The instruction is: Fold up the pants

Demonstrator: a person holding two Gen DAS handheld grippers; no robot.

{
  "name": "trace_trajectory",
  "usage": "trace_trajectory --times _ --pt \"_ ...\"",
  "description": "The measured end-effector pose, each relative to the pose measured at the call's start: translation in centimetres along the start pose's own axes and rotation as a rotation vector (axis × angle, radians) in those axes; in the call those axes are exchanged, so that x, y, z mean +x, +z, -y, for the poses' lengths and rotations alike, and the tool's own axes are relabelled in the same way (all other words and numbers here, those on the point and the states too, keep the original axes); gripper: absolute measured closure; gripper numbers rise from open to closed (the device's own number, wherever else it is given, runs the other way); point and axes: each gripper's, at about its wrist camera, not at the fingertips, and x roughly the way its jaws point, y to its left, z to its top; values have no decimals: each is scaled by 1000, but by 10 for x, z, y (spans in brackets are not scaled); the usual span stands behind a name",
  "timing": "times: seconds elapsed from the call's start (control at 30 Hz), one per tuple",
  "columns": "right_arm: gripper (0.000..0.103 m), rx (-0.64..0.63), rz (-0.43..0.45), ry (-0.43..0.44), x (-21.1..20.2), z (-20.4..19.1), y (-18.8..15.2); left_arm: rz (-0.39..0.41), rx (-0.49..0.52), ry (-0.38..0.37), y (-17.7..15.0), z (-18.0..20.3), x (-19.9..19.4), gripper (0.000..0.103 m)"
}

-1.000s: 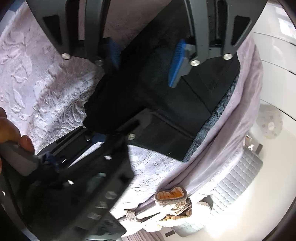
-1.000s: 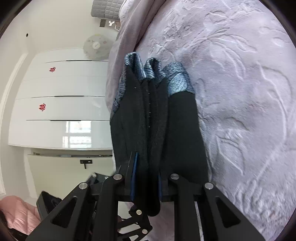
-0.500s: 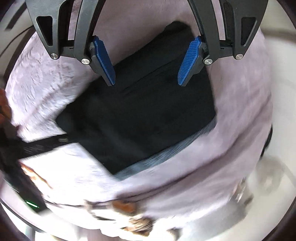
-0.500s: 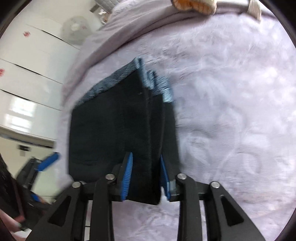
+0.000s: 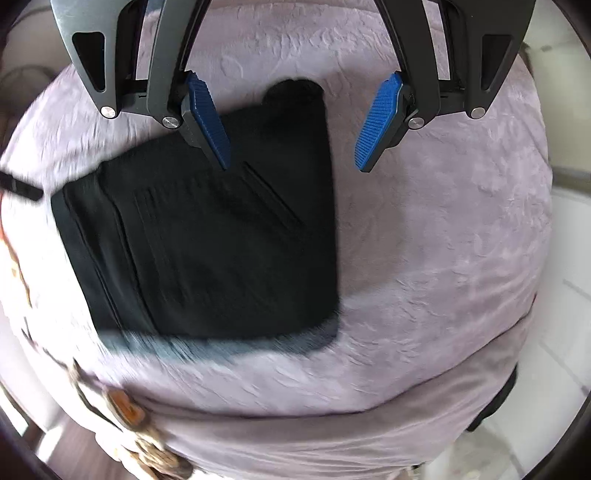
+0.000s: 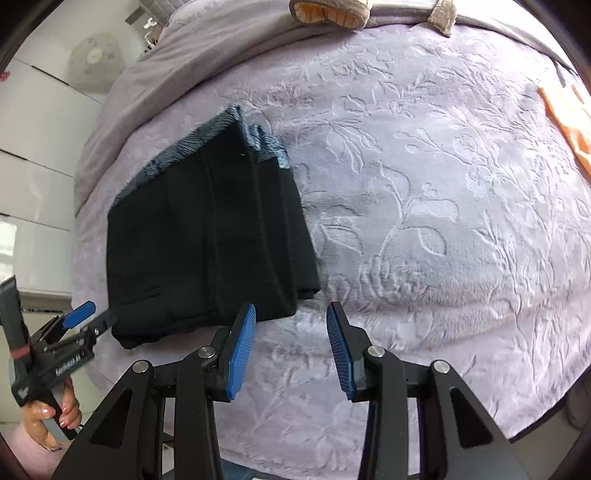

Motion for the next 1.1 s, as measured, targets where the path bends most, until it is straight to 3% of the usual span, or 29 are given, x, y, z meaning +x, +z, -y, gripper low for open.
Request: trace_trajectory --times 0.23,0.33,0.4,0.53,0.73,1.1 --pt "59 -101 25 31 6 -36 23 68 -153 50 66 -38 24 32" --pt "59 -130 4 23 21 -48 34 28 -199 47 83 -46 52 32" --pt "60 -145 -24 9 34 -51 37 1 -193 56 83 -44 68 32" --pt "60 -206 -52 -53 53 -51 36 25 -115 109 77 -35 69 24" --pt "58 -164 -73 -57 51 -41 36 -24 -125 60 68 -42 46 24" --pt "50 -120 -83 -56 46 -35 25 -56 -82 40 46 -25 27 24"
